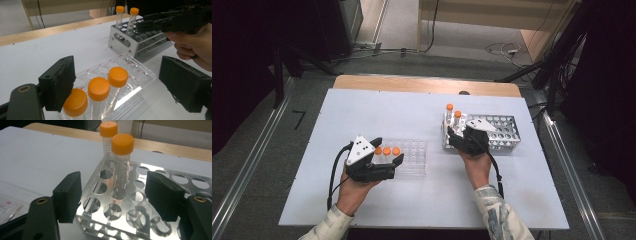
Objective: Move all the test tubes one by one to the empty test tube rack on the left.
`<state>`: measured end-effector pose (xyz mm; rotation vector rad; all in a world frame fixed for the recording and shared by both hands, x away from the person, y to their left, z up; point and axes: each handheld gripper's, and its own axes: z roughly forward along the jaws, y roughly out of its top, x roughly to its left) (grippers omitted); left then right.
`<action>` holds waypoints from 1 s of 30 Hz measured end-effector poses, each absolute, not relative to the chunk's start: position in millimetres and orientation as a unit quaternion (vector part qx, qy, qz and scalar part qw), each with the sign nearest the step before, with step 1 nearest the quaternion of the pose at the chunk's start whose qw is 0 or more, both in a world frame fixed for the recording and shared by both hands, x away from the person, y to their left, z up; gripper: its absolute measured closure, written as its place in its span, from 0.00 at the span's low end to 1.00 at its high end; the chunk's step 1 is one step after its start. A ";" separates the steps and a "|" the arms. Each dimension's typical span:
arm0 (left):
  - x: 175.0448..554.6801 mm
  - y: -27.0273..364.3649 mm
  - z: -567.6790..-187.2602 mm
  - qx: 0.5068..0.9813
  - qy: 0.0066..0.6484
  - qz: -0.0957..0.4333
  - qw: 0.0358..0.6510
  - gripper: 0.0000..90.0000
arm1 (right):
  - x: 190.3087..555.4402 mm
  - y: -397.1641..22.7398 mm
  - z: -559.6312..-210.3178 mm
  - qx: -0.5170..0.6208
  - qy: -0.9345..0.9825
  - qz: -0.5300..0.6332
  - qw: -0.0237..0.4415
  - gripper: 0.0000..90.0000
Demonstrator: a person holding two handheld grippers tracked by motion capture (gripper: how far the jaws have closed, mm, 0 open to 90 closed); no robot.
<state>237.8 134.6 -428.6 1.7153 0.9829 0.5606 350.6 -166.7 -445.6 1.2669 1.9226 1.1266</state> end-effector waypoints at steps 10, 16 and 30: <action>237.2 137.7 -428.9 0.711 0.414 0.231 0.520 0.17 | 371.2 -163.4 -449.2 0.480 0.718 0.412 0.292 0.50; 236.7 137.9 -428.0 0.711 0.411 0.232 0.521 0.17 | 375.7 -165.5 -453.2 0.482 0.717 0.413 0.288 0.61; 235.5 138.0 -427.3 0.711 0.410 0.231 0.523 0.17 | 378.9 -162.3 -458.2 0.477 0.717 0.415 0.294 0.75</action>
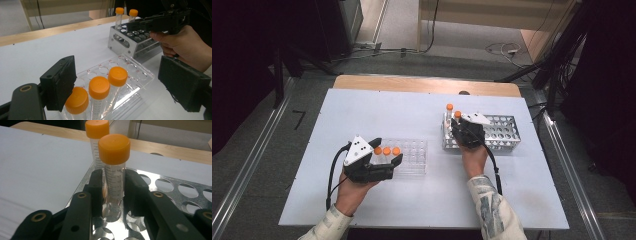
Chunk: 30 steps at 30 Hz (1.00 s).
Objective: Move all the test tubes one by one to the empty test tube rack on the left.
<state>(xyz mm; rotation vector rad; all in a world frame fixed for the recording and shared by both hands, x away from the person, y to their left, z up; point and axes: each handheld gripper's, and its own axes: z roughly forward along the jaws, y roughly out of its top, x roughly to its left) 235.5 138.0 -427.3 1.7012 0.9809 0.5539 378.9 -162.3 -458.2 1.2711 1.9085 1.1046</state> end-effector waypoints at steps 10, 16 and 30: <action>234.8 138.0 -426.8 0.712 0.407 0.231 0.524 0.17 | 378.1 -163.7 -456.1 0.480 0.712 0.417 0.298 0.79; 234.6 138.0 -426.3 0.712 0.406 0.230 0.525 0.17 | 375.2 -166.5 -450.2 0.481 0.705 0.428 0.298 0.79; 234.9 137.5 -426.5 0.713 0.405 0.230 0.524 0.16 | 366.3 -166.1 -421.6 0.459 0.695 0.450 0.321 0.79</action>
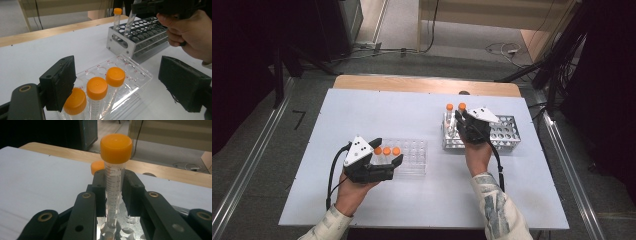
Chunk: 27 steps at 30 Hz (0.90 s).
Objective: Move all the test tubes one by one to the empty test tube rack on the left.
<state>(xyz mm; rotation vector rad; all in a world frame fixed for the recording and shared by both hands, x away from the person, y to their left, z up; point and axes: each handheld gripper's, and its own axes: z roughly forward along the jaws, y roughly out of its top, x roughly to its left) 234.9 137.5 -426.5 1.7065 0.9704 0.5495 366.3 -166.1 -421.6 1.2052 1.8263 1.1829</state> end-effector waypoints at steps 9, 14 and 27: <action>234.6 136.6 -426.4 0.713 0.405 0.229 0.524 0.16 | 351.2 -168.6 -405.6 0.438 0.699 0.470 0.313 0.79; 234.6 136.6 -426.6 0.713 0.406 0.229 0.524 0.16 | 335.9 -168.4 -400.5 0.420 0.708 0.479 0.304 0.79; 233.8 135.2 -426.0 0.713 0.405 0.227 0.526 0.16 | 299.9 -173.1 -409.1 0.385 0.734 0.490 0.270 0.79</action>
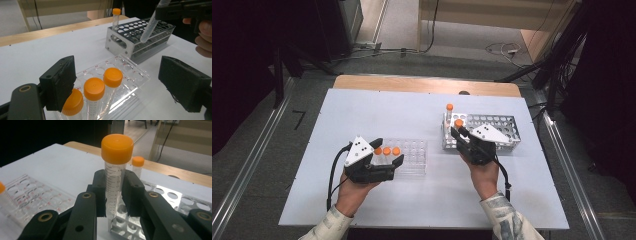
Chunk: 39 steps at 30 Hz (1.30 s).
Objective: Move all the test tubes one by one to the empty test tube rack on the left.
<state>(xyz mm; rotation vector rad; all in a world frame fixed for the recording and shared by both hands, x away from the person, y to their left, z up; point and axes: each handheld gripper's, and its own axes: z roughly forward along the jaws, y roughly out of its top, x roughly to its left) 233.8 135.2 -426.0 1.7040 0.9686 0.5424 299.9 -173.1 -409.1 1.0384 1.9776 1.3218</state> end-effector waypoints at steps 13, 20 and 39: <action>229.8 130.6 -424.0 0.714 0.398 0.226 0.530 0.16 | 262.6 -167.8 -433.2 0.348 0.770 0.483 0.228 0.79; 223.6 121.2 -421.3 0.723 0.380 0.224 0.531 0.16 | 243.9 -158.5 -439.7 0.320 0.788 0.484 0.205 0.79; 208.9 89.4 -424.0 0.756 0.328 0.182 0.537 0.21 | 224.4 -126.4 -451.9 0.274 0.820 0.476 0.161 0.79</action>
